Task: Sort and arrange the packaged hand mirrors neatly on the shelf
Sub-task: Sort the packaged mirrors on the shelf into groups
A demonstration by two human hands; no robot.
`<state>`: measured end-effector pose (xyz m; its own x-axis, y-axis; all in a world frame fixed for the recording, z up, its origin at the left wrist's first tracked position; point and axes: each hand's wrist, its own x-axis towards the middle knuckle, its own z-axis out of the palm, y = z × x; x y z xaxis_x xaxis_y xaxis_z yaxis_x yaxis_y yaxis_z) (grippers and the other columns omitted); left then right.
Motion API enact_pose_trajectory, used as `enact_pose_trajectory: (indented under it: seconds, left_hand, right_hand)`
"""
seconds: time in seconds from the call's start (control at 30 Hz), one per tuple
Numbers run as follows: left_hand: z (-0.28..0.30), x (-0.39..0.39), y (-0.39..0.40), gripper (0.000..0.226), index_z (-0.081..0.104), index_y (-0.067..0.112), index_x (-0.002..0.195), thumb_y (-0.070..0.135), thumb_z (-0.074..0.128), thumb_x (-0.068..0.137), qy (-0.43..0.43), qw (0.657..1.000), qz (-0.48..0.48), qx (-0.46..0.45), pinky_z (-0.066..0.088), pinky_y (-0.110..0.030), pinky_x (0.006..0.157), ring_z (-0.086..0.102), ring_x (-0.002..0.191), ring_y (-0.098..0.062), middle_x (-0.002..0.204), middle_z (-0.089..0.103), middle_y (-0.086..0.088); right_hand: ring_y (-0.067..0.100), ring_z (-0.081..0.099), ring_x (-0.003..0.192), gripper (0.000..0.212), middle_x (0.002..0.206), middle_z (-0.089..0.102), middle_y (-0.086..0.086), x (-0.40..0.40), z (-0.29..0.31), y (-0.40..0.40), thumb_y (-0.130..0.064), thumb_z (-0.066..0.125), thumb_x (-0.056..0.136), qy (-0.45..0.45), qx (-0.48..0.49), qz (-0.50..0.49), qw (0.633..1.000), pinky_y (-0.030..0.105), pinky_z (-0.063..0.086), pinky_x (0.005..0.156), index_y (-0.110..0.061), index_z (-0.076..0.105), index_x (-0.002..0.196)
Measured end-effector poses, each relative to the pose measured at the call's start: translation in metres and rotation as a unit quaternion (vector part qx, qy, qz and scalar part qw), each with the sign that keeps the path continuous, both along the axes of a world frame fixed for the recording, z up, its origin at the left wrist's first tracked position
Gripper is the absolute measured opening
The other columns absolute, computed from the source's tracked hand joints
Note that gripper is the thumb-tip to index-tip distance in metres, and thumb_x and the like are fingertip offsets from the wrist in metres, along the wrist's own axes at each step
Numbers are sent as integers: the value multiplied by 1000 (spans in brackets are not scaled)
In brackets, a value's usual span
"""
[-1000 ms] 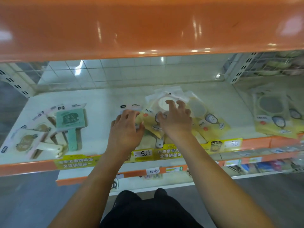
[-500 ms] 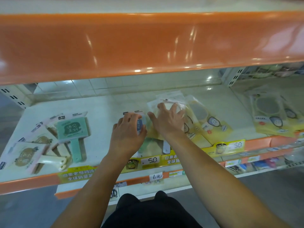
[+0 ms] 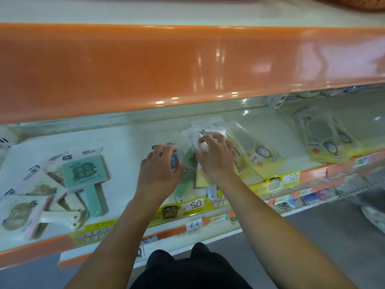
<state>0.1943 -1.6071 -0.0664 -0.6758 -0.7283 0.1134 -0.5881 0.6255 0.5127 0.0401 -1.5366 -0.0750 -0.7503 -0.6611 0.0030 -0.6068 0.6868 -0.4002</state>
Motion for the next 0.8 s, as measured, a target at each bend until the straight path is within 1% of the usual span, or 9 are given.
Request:
enact_pose_trajectory:
  seconds: [0.13,0.3,0.4,0.53,0.67,0.73,0.8]
  left_hand:
    - [-2,1,1,33,51,21,123,33,51,92,7,1000,-25,2,38,-38,93,50,114,-23,127,49,1]
    - [-8,4,1,32,51,22,121,35,52,92,4,999,-51,-10,37,-37,92,49,113,-23,123,49,2]
    - [-10,4,5,33,53,21,122,33,52,91,11,997,-70,-11,35,-38,94,48,115,-24,124,50,1]
    - [-12,0,14,34,54,19,120,33,53,90,17,995,-100,-18,36,-40,93,50,113,-26,123,52,-1]
    - [-13,-1,19,33,56,19,119,34,56,90,20,992,-118,-37,38,-40,92,52,110,-27,122,55,-3]
    - [-12,-4,21,32,57,18,117,33,56,89,27,991,-124,-52,39,-39,90,54,106,-27,118,56,-4]
    - [-11,-6,24,30,57,18,116,33,56,89,29,990,-130,-57,40,-38,89,54,105,-27,116,57,-4]
  right_hand:
    - [32,38,126,26,138,45,-6,5,6,8,-39,59,89,-7,-31,-15,999,44,35,102,-39,61,115]
    - [33,45,118,24,127,54,-6,16,8,21,-36,64,84,10,-104,-38,994,46,41,97,-34,66,107]
    - [34,53,109,28,118,59,-5,24,4,33,-45,57,80,44,-134,-40,989,43,44,91,-32,68,101]
    - [35,56,106,28,115,60,-5,32,3,48,-40,60,76,59,-129,-42,989,45,46,90,-32,67,102]
    - [33,55,105,30,115,60,-3,38,9,59,-37,55,76,80,-120,-44,989,46,49,85,-31,67,103]
    - [32,55,108,28,116,59,-4,37,10,65,-34,56,77,80,-111,-47,989,47,47,88,-32,66,104]
    - [31,54,112,30,116,60,-6,34,8,71,-38,53,78,75,-110,-45,990,47,45,91,-34,65,105]
